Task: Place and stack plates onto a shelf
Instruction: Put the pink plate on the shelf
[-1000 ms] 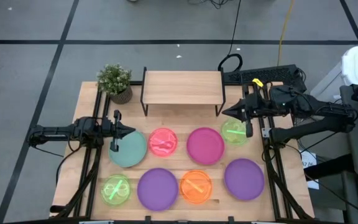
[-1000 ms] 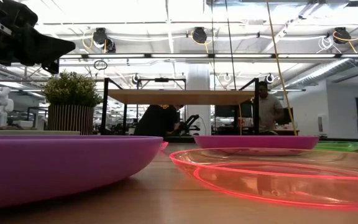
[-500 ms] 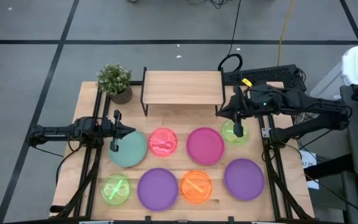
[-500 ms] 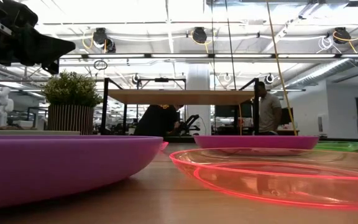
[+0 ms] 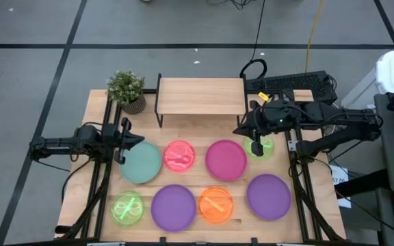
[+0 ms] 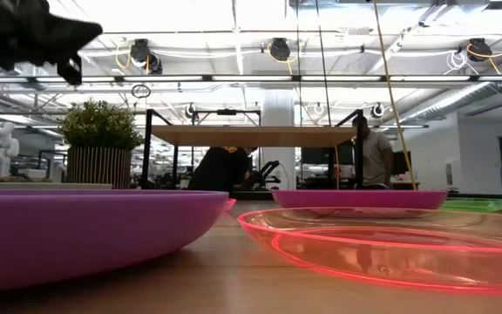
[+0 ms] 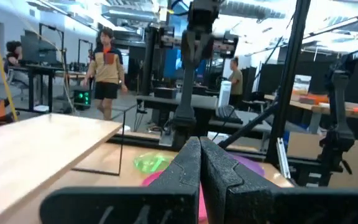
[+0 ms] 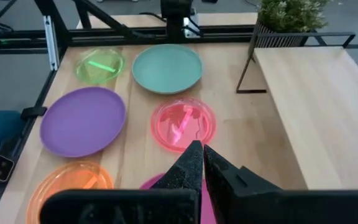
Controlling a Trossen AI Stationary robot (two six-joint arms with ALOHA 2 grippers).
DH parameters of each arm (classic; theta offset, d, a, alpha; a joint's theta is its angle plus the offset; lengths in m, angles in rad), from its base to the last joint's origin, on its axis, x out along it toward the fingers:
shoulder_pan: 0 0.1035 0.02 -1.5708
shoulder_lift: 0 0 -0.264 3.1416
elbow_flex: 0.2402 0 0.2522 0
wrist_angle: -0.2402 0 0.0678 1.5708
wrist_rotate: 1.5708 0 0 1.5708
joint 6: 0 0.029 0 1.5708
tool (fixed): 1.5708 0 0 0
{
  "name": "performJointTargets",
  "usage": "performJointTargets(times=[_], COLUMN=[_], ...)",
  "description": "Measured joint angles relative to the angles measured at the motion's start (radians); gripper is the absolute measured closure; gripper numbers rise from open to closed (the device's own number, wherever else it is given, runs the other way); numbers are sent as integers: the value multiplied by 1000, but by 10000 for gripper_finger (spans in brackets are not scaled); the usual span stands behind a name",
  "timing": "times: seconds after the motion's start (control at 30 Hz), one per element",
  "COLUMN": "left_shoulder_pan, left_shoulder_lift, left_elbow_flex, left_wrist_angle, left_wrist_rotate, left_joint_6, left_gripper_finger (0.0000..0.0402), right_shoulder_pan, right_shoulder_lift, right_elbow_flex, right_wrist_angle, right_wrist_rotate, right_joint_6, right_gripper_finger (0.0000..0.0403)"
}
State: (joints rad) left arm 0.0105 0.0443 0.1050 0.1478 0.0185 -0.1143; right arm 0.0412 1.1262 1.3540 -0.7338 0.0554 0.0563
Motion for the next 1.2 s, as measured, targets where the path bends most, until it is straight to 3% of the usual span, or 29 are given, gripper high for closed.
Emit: performJointTargets(times=[0.2,0.47,0.67,0.93,1.2], left_shoulder_pan=[0,0,-21,-106,-218], left_shoulder_lift=[160,443,624,776,888], left_elbow_flex=[183,499,685,828,834], left_wrist_angle=[-42,-316,-462,-568,-611], left_wrist_rotate=[1,6,64,67,60], left_joint_6=[28,0,-20,-3,28], left_gripper_finger=[400,400,400,400,400], right_shoulder_pan=[20,40,86,139,175], right_shoulder_lift=[0,0,0,0,0], right_elbow_flex=[-78,-219,-315,-417,-503], right_wrist_angle=[12,51,114,162,247], right_wrist_rotate=[1,4,4,1,1], right_joint_6=[-4,64,113,179,224], right_gripper_finger=[403,403,403,403,403])
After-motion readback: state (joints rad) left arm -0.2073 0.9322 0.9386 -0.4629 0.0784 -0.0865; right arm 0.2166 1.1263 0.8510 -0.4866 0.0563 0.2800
